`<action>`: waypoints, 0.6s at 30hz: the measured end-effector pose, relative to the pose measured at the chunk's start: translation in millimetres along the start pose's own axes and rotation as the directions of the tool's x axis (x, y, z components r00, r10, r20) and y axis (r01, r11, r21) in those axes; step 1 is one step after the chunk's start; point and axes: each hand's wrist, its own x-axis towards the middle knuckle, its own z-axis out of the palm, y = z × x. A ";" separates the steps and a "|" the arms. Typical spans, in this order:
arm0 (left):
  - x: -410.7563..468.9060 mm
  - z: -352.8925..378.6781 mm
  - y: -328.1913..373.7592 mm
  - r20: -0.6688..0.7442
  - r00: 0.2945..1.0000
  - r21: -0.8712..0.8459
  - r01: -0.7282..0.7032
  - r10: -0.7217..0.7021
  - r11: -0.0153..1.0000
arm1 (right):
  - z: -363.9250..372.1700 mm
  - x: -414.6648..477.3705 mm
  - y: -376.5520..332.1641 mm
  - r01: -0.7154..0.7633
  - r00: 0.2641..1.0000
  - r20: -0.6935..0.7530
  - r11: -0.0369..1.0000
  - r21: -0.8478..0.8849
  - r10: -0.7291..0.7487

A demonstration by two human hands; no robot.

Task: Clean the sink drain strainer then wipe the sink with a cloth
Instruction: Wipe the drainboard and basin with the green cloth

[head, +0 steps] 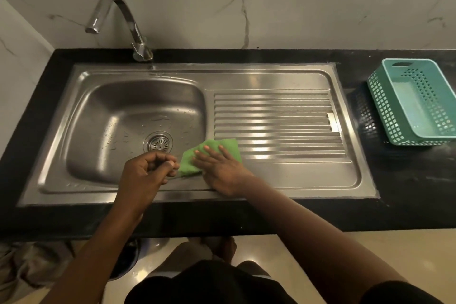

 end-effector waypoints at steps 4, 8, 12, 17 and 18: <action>-4.5 -5.1 1.7 -0.007 1.000 -0.007 -0.001 0.001 1.000 | -0.6 -43.9 26.2 0.035 0.997 0.067 0.997 0.073 -0.040; -5.2 -11.2 1.2 -0.005 1.000 -0.011 -0.010 0.010 1.000 | -3.2 -93.8 61.3 -0.017 0.999 0.049 0.993 0.117 0.012; -4.0 -23.4 -5.6 0.000 1.000 -0.024 0.001 -0.001 1.000 | -0.6 -112.3 62.8 -0.092 0.996 0.019 0.979 0.180 0.090; 3.1 -49.6 -19.0 -0.007 1.000 -0.024 0.016 -0.016 1.000 | 10.0 -97.7 27.5 -0.138 0.990 0.049 0.967 0.214 0.130; 4.9 -52.8 -20.2 -0.013 1.000 -0.033 0.022 -0.022 0.999 | 11.6 -92.0 18.6 -0.124 0.991 0.071 0.971 0.204 0.112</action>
